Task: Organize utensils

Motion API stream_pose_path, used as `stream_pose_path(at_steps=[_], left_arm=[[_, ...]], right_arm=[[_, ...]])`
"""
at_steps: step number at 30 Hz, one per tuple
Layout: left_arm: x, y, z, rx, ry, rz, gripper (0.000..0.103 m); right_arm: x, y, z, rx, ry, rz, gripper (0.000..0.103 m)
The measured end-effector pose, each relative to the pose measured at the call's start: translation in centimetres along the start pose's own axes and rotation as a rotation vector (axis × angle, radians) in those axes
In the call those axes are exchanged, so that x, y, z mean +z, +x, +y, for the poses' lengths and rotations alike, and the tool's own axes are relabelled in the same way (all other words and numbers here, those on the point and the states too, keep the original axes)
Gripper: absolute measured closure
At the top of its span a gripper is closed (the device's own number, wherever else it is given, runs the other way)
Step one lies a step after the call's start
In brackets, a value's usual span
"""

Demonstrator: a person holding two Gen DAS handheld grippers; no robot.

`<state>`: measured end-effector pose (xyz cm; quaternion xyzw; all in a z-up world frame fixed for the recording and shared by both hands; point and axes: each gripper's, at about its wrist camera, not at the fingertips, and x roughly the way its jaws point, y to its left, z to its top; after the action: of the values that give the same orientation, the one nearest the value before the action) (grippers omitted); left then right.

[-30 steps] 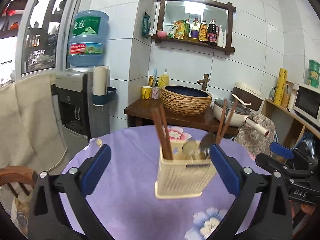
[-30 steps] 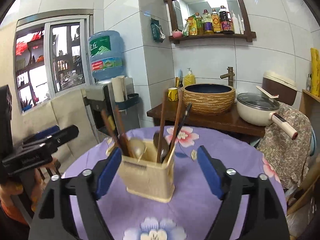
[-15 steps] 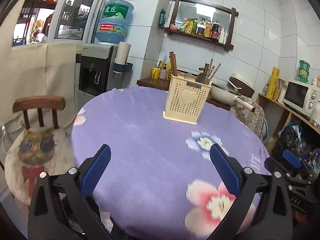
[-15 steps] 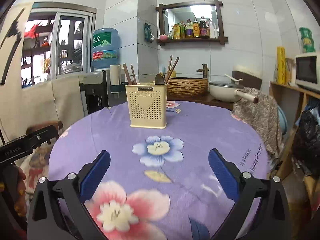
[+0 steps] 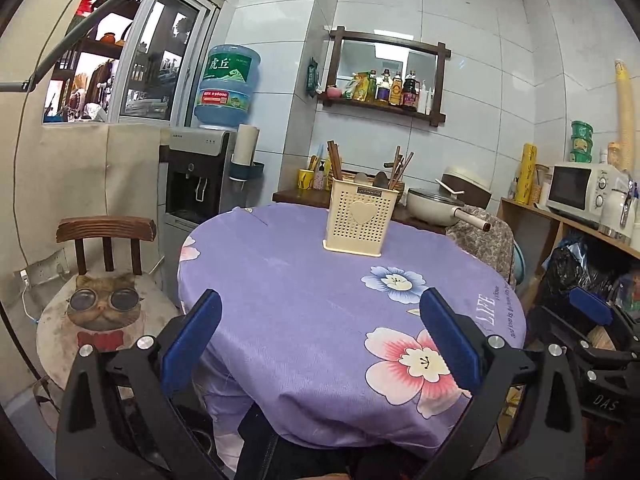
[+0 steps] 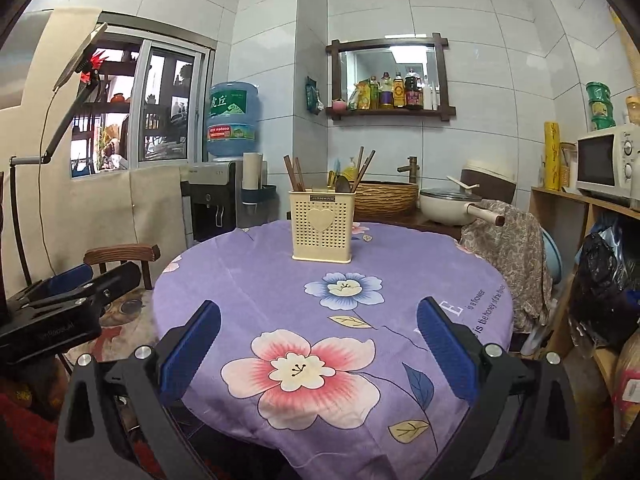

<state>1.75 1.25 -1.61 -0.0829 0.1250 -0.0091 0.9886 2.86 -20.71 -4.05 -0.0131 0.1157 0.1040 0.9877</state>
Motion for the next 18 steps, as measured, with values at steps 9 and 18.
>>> stream_pose_path(at_steps=[9,18], left_arm=[[-0.2,-0.9,-1.5,-0.016,0.017,-0.018,0.006],[0.0,-0.9,-1.5,-0.018,0.014,-0.007,0.006]], right_arm=[[-0.5,-0.9,-0.4,0.0,0.017,-0.004,0.006],[-0.6,-1.1,-0.1,0.005,0.02,0.001,0.006]])
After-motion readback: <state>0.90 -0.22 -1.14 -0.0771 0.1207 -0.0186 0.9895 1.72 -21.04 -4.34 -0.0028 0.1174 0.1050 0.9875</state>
